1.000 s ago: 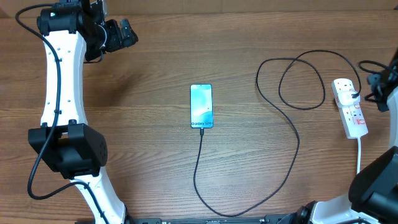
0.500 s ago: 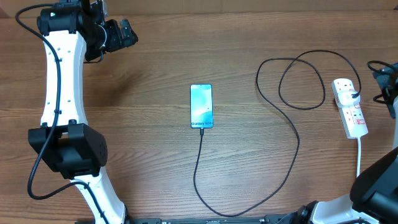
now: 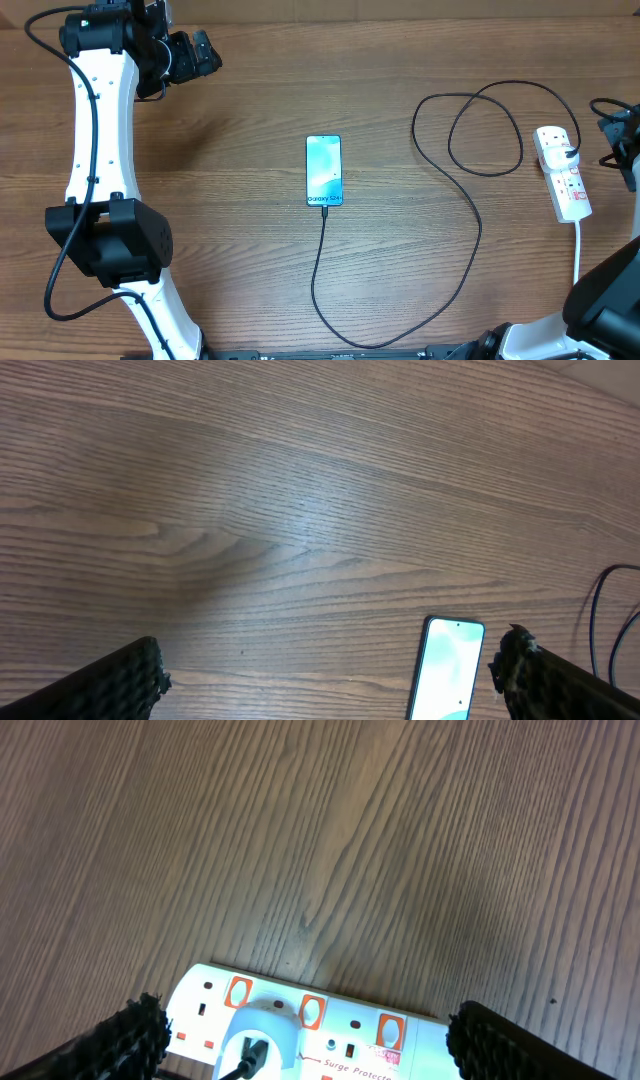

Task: Plug charger to phone and switch on socket
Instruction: 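Lower the right gripper fingers onto the strip's rocker switch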

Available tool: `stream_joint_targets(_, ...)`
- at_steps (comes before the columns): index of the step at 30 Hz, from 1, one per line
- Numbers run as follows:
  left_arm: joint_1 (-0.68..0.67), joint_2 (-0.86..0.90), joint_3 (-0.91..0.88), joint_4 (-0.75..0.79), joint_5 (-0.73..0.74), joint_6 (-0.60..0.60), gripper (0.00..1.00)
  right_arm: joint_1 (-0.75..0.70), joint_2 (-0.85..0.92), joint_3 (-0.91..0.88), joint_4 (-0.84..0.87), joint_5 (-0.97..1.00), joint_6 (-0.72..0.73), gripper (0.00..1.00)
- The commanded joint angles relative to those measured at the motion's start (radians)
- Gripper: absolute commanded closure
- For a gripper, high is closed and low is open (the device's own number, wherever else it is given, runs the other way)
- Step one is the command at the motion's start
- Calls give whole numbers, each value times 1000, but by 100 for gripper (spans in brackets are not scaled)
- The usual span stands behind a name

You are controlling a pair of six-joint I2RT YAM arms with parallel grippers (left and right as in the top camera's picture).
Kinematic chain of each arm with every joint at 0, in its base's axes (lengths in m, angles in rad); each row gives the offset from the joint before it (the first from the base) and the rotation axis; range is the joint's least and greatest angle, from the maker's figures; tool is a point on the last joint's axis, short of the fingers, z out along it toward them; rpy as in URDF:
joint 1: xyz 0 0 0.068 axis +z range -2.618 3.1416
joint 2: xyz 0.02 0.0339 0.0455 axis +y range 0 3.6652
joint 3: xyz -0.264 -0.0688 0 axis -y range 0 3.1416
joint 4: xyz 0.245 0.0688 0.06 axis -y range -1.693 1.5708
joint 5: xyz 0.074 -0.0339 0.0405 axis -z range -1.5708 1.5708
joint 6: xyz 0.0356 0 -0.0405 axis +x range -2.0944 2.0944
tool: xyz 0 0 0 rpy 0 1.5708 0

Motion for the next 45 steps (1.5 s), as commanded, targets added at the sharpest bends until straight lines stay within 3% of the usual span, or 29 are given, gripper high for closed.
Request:
stream_joint_targets(1,-2,-10,10,1,9,-6,0,-7,0,-1,-2,11,-11,7)
stream_joint_targets(6,-2,-10,10,0,9,-6,0,-7,6,-1,-4,11,-11,0)
stream_joint_targets(45,-2,-10,10,1,9,-6,0,-7,93,-1,16,11,-65,0)
